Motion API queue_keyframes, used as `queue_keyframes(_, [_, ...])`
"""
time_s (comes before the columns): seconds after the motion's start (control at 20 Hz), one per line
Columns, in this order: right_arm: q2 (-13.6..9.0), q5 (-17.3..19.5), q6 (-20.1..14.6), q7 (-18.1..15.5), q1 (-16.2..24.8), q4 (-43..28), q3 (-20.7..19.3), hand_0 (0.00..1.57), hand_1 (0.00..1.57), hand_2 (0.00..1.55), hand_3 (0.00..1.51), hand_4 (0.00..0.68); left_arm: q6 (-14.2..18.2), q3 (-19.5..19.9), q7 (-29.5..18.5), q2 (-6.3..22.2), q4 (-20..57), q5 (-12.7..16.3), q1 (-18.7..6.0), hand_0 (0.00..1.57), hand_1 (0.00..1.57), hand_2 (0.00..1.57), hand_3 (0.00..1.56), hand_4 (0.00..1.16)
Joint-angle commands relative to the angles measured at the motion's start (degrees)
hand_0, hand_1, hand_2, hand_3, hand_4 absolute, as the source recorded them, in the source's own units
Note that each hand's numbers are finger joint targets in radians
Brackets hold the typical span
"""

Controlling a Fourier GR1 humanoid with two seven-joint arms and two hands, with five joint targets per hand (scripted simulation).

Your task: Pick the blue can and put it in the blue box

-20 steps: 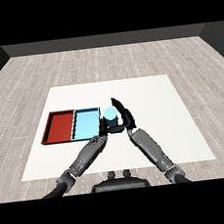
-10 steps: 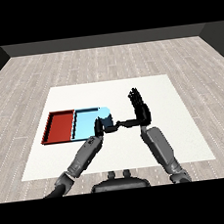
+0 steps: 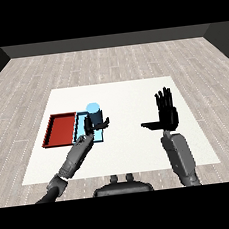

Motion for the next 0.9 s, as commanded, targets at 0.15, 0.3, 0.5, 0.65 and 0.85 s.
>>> queue_keyframes(0.15, [-2.00, -0.64, 3.49, -3.45, 3.14, 3.42, -4.46, 0.00, 0.00, 0.00, 0.00, 0.000, -7.46, 8.20, 2.06, 4.47, 15.43, 0.74, -8.75, 1.57, 1.57, 1.57, 1.49, 1.11])
queue_keyframes(0.3, [0.02, -0.56, 1.63, -3.04, 2.02, 3.91, -4.18, 0.00, 0.00, 0.00, 0.00, 0.000, -6.54, 8.65, 5.14, 5.87, 21.65, -1.19, -11.23, 1.57, 1.57, 1.57, 1.51, 1.10])
queue_keyframes(0.5, [-0.29, -0.02, 3.06, -4.09, 1.61, 6.99, -4.23, 0.00, 0.00, 0.00, 0.00, 0.000, -6.79, 9.80, 8.37, 5.50, 30.98, -1.68, -13.34, 1.57, 1.57, 1.57, 1.49, 1.05])
queue_keyframes(0.65, [0.08, -0.64, 2.06, -2.76, -0.10, 7.72, -4.89, 0.00, 0.00, 0.00, 0.00, 0.000, -5.74, 9.14, 8.62, 3.38, 39.07, -3.73, -15.02, 1.57, 1.57, 1.54, 1.41, 1.00])
queue_keyframes(0.85, [0.97, -0.03, 1.79, -4.37, -0.49, 10.94, -5.32, 0.00, 0.00, 0.00, 0.00, 0.000, -4.31, 8.73, 10.97, 1.94, 45.66, -5.28, -15.36, 1.51, 1.51, 1.40, 1.18, 0.90])
